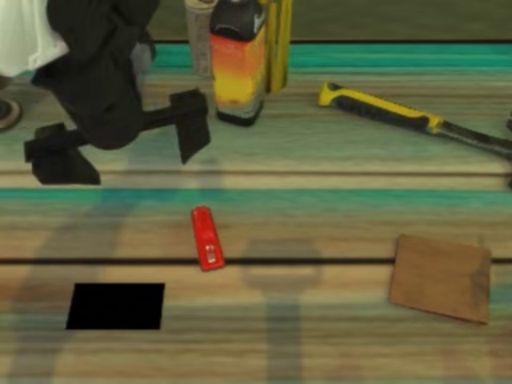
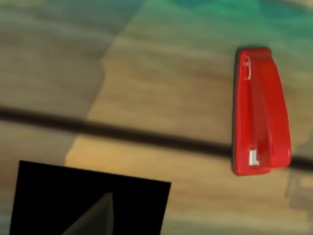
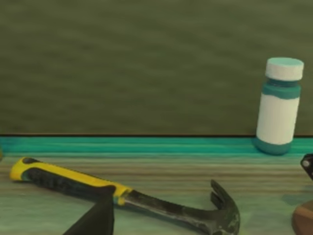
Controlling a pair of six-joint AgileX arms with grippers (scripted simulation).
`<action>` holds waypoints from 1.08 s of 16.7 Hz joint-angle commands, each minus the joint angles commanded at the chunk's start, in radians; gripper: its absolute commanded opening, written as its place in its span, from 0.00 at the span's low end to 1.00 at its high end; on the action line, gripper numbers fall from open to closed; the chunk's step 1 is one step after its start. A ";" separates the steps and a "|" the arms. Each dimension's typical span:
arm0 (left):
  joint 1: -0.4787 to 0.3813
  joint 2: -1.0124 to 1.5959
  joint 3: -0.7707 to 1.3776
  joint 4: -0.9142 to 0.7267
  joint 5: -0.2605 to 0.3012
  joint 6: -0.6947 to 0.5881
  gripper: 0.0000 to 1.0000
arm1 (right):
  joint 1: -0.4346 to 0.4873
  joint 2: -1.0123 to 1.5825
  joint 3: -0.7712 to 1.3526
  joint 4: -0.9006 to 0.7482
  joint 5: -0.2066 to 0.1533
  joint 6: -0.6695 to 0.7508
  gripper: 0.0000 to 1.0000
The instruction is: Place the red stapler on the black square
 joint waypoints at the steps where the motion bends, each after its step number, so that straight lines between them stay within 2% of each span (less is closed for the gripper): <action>1: -0.019 0.075 0.068 -0.044 0.000 -0.028 1.00 | 0.000 0.000 0.000 0.000 0.000 0.000 1.00; 5: -0.077 0.310 0.283 -0.172 0.001 -0.115 1.00 | 0.000 0.000 0.000 0.000 0.000 0.000 1.00; 8: -0.097 0.385 0.360 -0.214 0.002 -0.146 1.00 | 0.000 0.000 0.000 0.000 0.000 0.000 1.00; 14: -0.094 0.388 0.361 -0.212 0.002 -0.147 1.00 | 0.000 0.000 0.000 0.000 0.000 0.000 1.00; 18: -0.095 0.422 0.279 -0.099 0.002 -0.143 1.00 | 0.000 0.000 0.000 0.000 0.000 0.000 1.00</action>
